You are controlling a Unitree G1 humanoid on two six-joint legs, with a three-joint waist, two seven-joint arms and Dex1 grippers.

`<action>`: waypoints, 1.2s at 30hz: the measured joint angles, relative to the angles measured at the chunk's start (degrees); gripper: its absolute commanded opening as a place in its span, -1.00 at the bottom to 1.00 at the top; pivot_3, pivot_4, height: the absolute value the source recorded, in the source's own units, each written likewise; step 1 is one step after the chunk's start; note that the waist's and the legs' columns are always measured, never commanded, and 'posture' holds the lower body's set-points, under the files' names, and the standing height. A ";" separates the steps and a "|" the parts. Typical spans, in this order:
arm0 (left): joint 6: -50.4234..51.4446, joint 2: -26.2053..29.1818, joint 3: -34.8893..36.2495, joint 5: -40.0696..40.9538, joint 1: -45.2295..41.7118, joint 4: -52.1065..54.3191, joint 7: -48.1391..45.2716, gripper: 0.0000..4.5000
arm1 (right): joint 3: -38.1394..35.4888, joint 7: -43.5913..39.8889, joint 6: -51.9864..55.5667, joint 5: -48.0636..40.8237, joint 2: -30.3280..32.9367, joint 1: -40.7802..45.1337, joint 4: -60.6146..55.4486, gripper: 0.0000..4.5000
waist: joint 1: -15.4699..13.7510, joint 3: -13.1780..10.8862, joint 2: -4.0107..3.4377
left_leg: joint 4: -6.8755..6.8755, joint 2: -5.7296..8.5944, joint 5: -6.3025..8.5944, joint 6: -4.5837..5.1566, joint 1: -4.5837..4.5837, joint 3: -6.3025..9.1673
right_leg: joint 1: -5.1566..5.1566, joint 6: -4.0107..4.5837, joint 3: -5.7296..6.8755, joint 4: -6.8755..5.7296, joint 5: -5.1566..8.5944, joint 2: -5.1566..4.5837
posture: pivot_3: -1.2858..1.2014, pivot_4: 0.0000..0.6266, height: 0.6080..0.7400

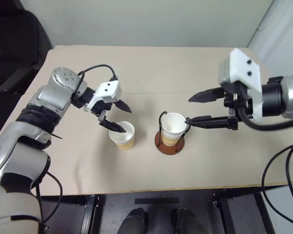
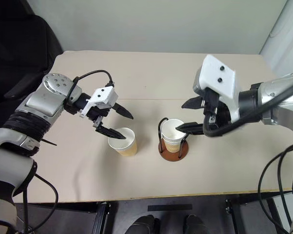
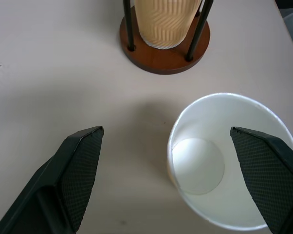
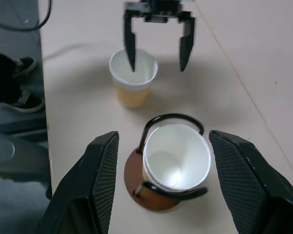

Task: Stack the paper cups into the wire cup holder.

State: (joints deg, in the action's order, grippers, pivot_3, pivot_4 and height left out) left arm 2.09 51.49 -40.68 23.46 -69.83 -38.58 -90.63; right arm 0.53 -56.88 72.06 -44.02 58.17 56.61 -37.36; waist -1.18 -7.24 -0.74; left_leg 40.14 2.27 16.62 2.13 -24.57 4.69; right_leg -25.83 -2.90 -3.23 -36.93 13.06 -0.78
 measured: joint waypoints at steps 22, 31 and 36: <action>2.03 1.49 -5.05 1.71 0.45 2.58 -0.04 -0.22 | 0.88 -2.10 -8.42 0.42 1.85 -2.94 1.11 0.32 | 0.00 0.01 0.01 | 0.09 0.00 0.00 0.00 0.01 -0.01 | 0.04 -0.03 0.00 -0.02 -0.02 0.00 | 0.03 -0.52 1.00; 5.59 1.58 -4.90 4.68 0.62 2.78 -0.08 -0.98 | 0.92 -3.35 -13.58 2.17 2.92 -7.35 1.25 0.32 | 0.00 0.01 0.01 | 0.11 0.01 0.00 0.00 0.02 -0.02 | 0.05 -0.04 -0.01 -0.04 -0.02 -0.01 | 0.03 -0.52 1.00; 6.63 2.45 -4.90 6.01 0.61 3.77 -0.09 -0.98 | 1.88 -4.12 -15.65 3.37 3.37 -8.42 1.79 0.32 | 0.02 0.01 0.01 | 0.12 0.01 0.00 0.00 0.02 -0.02 | 0.06 -0.04 -0.01 -0.04 -0.02 0.00 | 0.03 -0.52 1.00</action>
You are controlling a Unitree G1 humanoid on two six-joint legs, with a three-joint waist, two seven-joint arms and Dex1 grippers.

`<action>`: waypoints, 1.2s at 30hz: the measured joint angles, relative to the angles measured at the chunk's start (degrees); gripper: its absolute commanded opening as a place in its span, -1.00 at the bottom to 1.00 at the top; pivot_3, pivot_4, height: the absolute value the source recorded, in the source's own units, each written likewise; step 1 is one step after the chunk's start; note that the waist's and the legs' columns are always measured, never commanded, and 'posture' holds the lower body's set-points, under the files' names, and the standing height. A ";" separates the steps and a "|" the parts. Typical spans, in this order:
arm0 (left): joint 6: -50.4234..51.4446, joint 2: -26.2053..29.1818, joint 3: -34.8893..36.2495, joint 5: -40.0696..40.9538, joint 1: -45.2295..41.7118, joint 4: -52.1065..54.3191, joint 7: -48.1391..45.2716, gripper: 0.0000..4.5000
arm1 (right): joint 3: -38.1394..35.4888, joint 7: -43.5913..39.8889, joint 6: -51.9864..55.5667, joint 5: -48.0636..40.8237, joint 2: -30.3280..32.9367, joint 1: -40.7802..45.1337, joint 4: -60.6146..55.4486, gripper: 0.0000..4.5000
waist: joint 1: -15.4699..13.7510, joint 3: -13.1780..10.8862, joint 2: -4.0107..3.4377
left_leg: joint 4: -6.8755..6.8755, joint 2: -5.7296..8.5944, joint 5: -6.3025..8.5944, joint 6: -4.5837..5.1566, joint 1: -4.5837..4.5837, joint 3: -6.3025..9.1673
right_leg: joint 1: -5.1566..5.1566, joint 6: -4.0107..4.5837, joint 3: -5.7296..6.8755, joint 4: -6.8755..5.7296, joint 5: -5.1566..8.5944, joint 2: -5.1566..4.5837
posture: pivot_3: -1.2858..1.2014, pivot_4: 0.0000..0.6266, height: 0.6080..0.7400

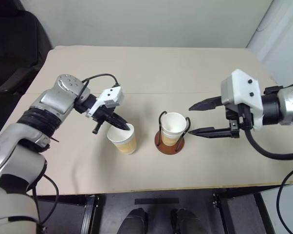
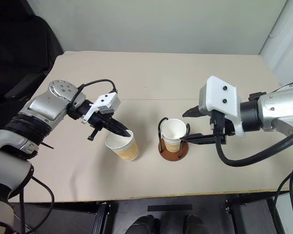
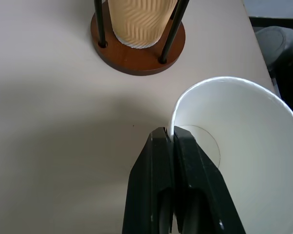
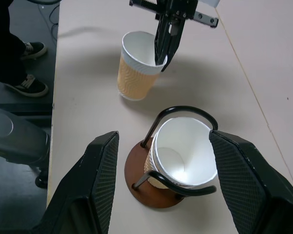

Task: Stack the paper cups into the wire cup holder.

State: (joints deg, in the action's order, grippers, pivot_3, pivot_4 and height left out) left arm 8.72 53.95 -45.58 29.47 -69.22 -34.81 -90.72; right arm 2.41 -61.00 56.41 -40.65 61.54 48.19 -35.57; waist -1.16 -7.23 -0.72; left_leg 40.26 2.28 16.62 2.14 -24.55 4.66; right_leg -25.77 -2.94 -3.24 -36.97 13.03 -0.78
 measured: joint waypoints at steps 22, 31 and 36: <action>-1.72 -2.14 -0.15 6.59 -13.79 -0.85 -0.03 -0.98 | 5.44 -9.48 -10.61 8.35 2.87 -1.63 6.07 0.32 | -0.10 -0.01 0.01 | 0.01 0.00 0.00 0.00 -0.02 0.00 | 0.04 -0.03 0.00 0.03 -0.02 -0.03 | 0.03 -0.52 1.00; -1.25 -7.77 2.17 8.91 -22.24 -8.24 -0.06 -0.98 | 5.47 -9.74 -10.81 9.22 2.50 -2.04 5.95 0.32 | 0.04 -0.02 0.03 | -0.09 -0.01 0.00 0.01 -0.02 -0.02 | 0.02 -0.04 -0.01 0.05 -0.02 -0.05 | 0.03 -0.52 1.00; -1.17 -11.99 2.56 9.82 -24.87 -11.55 -0.07 -0.98 | 5.43 -9.43 -10.30 9.32 2.46 -2.70 5.43 0.32 | -0.29 -0.08 0.01 | 0.00 0.03 0.01 0.03 -0.08 -0.02 | 0.04 -0.06 0.03 0.07 -0.03 -0.05 | 0.03 -0.52 1.00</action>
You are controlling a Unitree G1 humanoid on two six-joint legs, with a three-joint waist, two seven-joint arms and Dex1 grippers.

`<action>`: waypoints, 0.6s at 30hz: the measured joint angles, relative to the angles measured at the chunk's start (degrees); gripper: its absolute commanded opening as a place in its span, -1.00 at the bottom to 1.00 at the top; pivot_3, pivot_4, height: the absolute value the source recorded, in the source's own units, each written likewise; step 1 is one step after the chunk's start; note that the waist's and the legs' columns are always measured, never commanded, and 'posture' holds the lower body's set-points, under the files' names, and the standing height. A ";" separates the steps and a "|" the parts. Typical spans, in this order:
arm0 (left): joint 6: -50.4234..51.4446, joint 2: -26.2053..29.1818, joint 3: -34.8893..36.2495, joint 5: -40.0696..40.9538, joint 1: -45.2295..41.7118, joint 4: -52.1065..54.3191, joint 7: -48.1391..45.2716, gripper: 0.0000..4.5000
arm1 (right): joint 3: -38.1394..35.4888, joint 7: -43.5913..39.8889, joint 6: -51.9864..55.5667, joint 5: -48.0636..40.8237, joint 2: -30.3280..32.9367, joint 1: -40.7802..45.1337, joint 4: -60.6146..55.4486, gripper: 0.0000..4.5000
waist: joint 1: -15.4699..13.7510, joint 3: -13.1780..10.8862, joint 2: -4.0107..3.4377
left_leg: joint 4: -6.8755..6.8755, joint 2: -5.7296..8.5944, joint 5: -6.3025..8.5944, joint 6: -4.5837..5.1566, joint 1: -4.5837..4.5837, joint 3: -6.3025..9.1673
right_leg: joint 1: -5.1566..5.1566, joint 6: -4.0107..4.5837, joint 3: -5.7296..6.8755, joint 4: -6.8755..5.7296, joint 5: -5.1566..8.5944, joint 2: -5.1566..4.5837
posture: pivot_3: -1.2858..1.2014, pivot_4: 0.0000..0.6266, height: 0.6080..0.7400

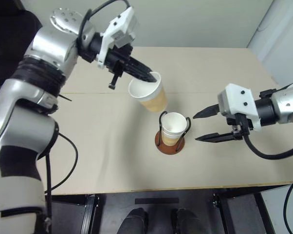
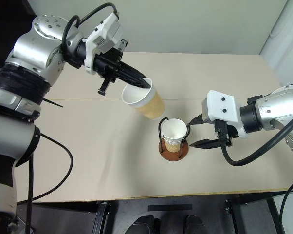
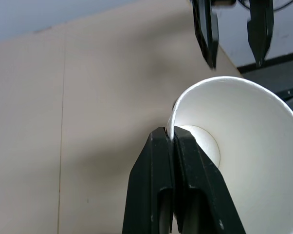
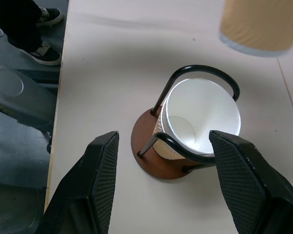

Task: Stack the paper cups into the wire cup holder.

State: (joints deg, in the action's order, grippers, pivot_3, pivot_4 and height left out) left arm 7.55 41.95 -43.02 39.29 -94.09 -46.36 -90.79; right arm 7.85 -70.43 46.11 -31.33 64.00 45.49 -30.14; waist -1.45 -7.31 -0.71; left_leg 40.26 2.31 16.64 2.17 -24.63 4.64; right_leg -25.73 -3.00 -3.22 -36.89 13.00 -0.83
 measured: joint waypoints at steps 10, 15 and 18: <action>-0.27 -6.23 -0.83 0.36 -1.50 -3.39 0.00 -0.98 | -0.33 1.75 2.00 -0.44 0.05 -2.12 -2.31 0.32 | -0.20 -0.02 0.01 | 0.03 -0.05 0.01 0.02 -0.01 -0.10 | -0.04 -0.05 -0.07 -0.03 -0.01 -0.01 | 0.03 -0.52 1.00; -1.50 -7.29 -2.87 0.05 -1.50 -3.75 0.00 -0.98 | -0.82 2.53 2.72 -0.84 0.19 -2.43 -3.01 0.32 | -0.27 -0.02 0.04 | 0.01 -0.04 0.02 0.03 -0.02 -0.14 | -0.04 -0.06 -0.06 -0.02 -0.02 0.00 | 0.03 -0.52 1.00; -2.16 -8.06 -2.90 -0.16 -1.49 -4.95 0.00 -0.98 | -1.04 2.69 3.03 -1.05 0.49 -2.90 -3.34 0.32 | -0.35 -0.01 0.05 | 0.04 -0.04 0.02 0.03 -0.02 -0.11 | -0.03 -0.07 -0.07 -0.03 -0.02 -0.02 | 0.03 -0.52 1.00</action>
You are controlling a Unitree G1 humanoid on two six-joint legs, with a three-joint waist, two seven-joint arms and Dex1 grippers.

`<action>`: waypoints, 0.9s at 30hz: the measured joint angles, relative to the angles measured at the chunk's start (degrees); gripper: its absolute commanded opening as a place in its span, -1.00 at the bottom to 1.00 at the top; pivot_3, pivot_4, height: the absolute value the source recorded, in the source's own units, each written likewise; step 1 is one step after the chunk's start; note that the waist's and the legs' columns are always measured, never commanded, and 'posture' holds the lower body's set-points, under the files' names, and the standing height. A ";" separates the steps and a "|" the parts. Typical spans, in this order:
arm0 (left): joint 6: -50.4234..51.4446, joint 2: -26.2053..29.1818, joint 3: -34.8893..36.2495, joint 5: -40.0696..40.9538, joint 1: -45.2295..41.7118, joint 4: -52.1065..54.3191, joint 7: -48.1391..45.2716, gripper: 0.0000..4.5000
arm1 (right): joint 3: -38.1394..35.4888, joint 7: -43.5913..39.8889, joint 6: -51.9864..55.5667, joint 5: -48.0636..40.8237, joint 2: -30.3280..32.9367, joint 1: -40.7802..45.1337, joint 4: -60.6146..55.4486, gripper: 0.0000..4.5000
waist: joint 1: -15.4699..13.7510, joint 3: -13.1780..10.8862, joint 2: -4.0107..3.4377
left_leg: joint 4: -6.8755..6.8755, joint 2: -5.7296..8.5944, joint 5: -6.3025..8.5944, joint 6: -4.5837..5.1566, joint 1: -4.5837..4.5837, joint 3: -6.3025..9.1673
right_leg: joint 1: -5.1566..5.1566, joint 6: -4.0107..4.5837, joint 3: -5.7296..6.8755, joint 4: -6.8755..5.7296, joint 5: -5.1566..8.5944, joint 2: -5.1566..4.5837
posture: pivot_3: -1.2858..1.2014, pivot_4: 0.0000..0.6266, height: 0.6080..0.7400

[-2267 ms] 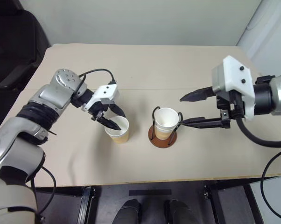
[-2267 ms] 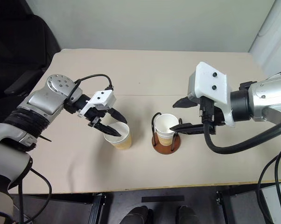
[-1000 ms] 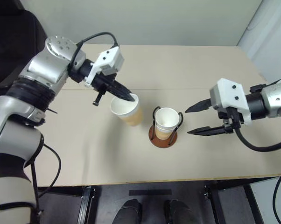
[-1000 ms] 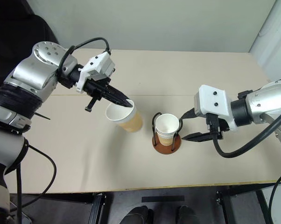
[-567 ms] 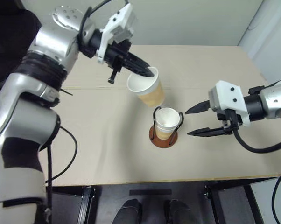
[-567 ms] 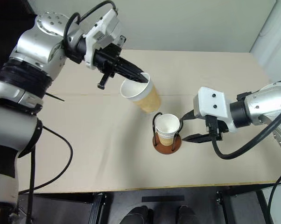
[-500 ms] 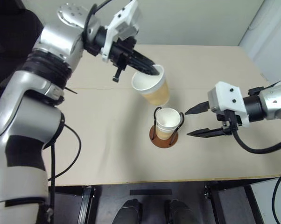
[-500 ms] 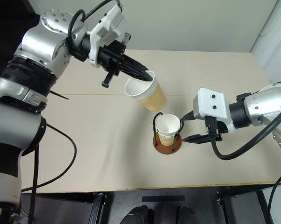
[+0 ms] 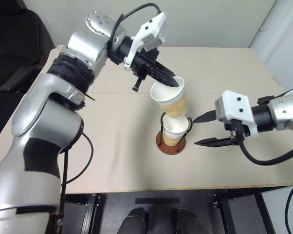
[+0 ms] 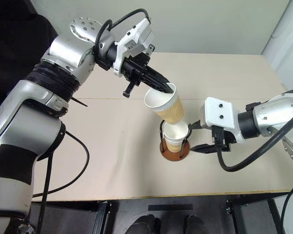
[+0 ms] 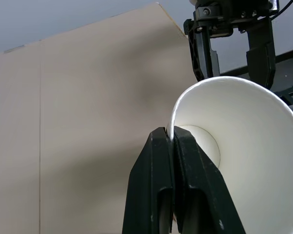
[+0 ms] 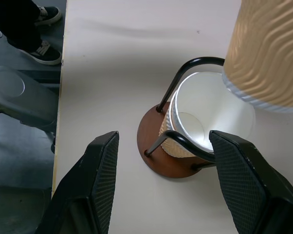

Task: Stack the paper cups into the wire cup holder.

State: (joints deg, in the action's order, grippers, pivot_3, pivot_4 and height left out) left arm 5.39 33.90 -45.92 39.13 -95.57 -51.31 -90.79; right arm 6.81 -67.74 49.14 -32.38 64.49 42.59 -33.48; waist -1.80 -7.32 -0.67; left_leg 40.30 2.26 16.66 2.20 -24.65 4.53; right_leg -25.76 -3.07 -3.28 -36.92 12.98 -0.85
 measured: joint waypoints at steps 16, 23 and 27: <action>-1.13 -2.53 -1.80 -0.74 0.69 -0.46 0.00 -0.98 | -3.98 2.11 3.59 -3.35 1.66 -1.69 -3.23 0.32 | -0.27 0.00 0.00 | 0.29 0.01 0.03 0.05 -0.06 -0.05 | 0.03 -0.08 0.00 -0.05 -0.03 0.01 | 0.03 -0.52 1.00; -2.45 -3.25 -2.61 -1.88 2.23 -1.30 0.00 -0.98 | -4.52 3.17 4.20 -4.55 1.85 -2.12 -3.83 0.32 | -0.38 0.00 0.00 | 0.46 0.00 0.04 0.06 -0.06 -0.04 | 0.06 -0.12 -0.01 -0.12 -0.05 0.02 | 0.03 -0.52 1.00; -4.50 -4.63 -3.35 -4.31 2.84 -3.13 0.00 -0.98 | -4.54 3.57 4.20 -4.62 1.90 -2.18 -3.86 0.32 | -0.46 0.00 -0.01 | 0.64 0.01 0.07 0.12 -0.14 -0.04 | 0.08 -0.17 0.01 -0.12 -0.08 0.05 | 0.03 -0.52 1.00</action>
State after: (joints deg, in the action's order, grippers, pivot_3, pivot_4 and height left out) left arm 0.89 29.27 -49.27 34.82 -92.74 -54.44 -90.79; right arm 2.27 -64.17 53.34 -36.99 66.39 40.40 -37.34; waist -2.27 -7.33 -0.67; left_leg 40.94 2.28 16.73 2.32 -24.79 4.49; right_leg -25.69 -3.24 -3.27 -37.04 12.91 -0.80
